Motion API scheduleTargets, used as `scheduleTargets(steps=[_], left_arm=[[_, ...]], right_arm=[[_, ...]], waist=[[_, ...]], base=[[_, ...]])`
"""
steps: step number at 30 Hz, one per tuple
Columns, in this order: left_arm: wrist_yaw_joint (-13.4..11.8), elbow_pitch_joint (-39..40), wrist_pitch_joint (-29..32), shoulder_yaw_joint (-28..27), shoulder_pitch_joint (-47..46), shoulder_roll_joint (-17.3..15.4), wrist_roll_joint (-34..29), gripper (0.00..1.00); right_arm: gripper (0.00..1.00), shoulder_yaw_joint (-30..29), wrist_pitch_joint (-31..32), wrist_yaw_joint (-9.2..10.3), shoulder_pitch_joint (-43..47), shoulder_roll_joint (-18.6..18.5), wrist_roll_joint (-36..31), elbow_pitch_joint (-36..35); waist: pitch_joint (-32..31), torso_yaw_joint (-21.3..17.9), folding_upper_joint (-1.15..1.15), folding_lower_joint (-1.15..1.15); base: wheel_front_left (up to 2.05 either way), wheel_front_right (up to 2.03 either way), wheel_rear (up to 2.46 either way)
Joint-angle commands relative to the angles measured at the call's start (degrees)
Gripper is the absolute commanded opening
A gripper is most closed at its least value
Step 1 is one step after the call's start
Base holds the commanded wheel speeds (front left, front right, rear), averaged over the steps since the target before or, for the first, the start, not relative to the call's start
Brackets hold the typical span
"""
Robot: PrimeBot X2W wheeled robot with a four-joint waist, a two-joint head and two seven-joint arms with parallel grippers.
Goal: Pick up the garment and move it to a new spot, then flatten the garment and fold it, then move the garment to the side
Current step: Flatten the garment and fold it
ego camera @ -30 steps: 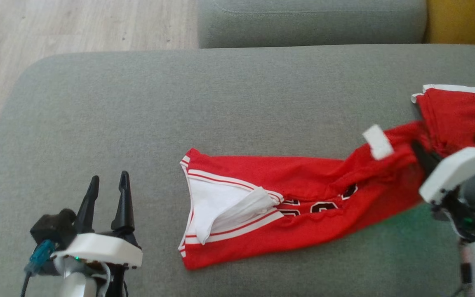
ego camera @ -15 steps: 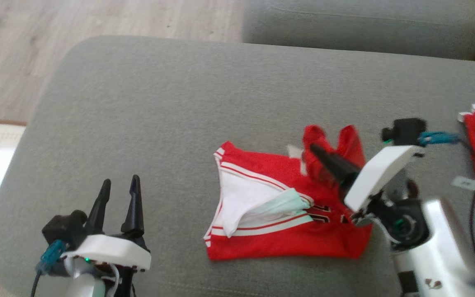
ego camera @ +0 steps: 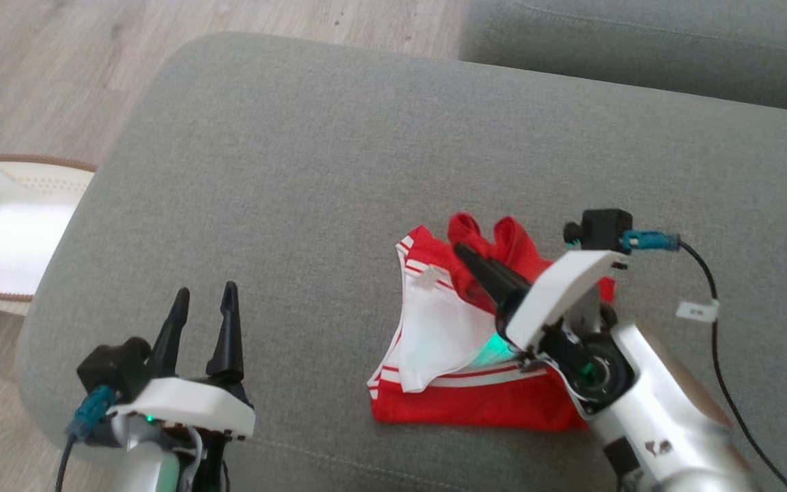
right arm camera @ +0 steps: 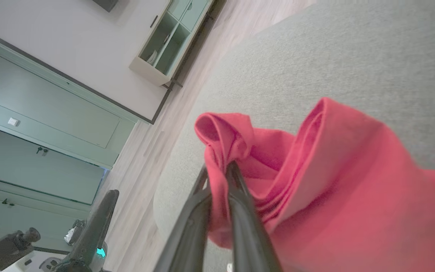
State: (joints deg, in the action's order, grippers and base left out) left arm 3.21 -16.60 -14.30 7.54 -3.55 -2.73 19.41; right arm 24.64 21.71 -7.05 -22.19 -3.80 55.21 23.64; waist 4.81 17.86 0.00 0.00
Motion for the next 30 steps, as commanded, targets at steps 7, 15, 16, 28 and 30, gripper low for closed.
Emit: scheduleTargets(steps=[7, 15, 16, 28, 30], left_arm=[[0.24, 0.87, -0.70, -0.99, -3.11, -0.15, 0.37, 1.00], [0.08, 0.19, -0.70, -1.96, -2.80, -0.15, 0.18, 1.00], [0.14, 0.10, -0.70, -2.14, -2.75, -0.15, 0.11, 1.00], [-0.16, 3.53, -0.70, -3.68, -1.48, -0.15, -0.48, 1.00], [-0.21, 3.93, -0.70, -3.76, -1.34, -0.15, -0.49, 1.00]], right_arm=[[0.00, 7.94, -5.08, -0.44, -7.20, 0.91, 3.81, 5.85], [1.00, 15.73, -7.06, -0.44, -9.63, 0.91, 9.26, 9.93], [1.00, 16.35, -7.57, -0.44, -10.16, 0.91, 9.88, 9.65], [1.00, 9.18, -18.22, -0.44, -13.78, -8.57, 6.86, -1.75], [1.00, 7.64, -18.98, -0.44, -13.42, -10.57, 5.20, -1.80]], waist=[[0.65, 0.78, 0.00, 0.00], [0.13, -0.51, 0.00, 0.00], [-0.02, -0.85, 0.00, 0.00], [-2.04, -5.18, 0.00, 0.00], [-2.12, -5.37, 0.00, 0.00]], base=[[0.00, 0.00, 0.00], [0.00, 0.00, 0.00], [0.00, 0.00, 0.00], [0.00, 0.00, 0.00], [0.00, 0.00, 0.00]])
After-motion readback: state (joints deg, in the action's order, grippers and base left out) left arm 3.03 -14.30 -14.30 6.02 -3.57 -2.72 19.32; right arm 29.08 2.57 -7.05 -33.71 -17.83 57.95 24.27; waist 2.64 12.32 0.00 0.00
